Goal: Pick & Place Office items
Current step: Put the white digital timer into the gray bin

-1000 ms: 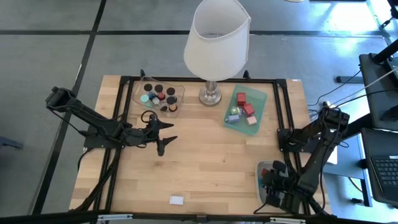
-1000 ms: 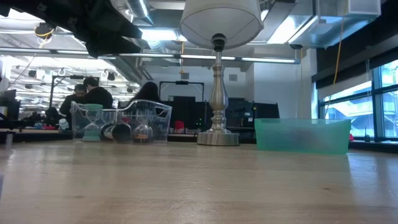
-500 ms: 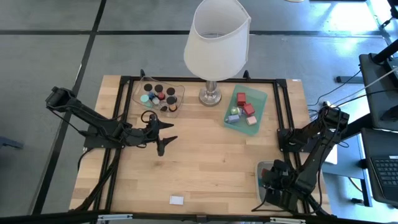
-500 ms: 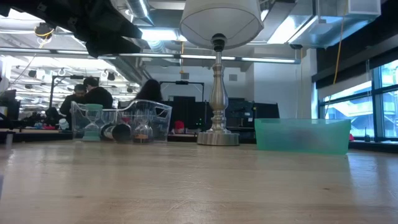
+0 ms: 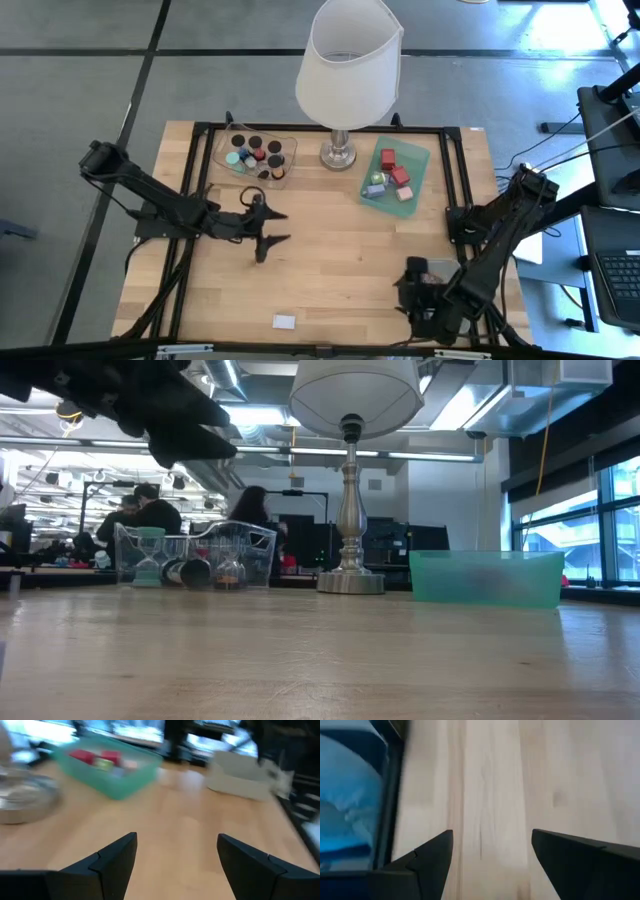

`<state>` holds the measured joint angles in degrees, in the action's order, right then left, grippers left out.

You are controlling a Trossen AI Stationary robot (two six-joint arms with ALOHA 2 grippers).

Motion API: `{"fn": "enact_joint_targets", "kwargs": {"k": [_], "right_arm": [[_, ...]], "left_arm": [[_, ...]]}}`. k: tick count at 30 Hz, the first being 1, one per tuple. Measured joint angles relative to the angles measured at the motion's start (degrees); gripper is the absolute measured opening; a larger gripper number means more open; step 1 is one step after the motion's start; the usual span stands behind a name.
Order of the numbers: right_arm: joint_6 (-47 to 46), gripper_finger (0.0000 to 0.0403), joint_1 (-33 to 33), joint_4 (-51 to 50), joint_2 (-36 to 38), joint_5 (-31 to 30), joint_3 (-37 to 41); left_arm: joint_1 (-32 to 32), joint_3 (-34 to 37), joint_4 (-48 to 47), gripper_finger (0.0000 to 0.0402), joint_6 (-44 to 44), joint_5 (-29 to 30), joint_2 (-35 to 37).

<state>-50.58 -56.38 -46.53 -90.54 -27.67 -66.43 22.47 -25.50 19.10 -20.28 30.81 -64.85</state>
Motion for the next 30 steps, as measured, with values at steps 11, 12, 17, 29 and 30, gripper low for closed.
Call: {"fn": "enact_joint_targets", "kwargs": {"k": [11,12,17,29,30], "right_arm": [[16.71,0.0275,1.58,7.11,0.0,-4.06,-2.91],[16.76,0.0275,1.69,7.11,0.0,-4.06,-2.91],[18.37,0.0275,2.79,7.11,0.0,-4.38,-2.91],[16.69,0.0275,5.82,7.12,0.0,-4.5,-2.91],[15.51,0.0275,5.96,7.14,0.0,-4.47,-2.91]], "left_arm": [[11.34,-0.05,24.88,0.0271,-0.8,-20.45,-13.3],[13.2,-0.39,25.28,0.0272,-2.12,-19.2,-14.66],[21.05,-4.89,24.43,0.0274,-6.43,-10.11,-22.55],[26.41,-24.46,-3.07,0.0274,-10.41,-6.38,-36.4],[26.75,-26.2,-5.87,0.0274,-10.49,-6.36,-37.29]]}}
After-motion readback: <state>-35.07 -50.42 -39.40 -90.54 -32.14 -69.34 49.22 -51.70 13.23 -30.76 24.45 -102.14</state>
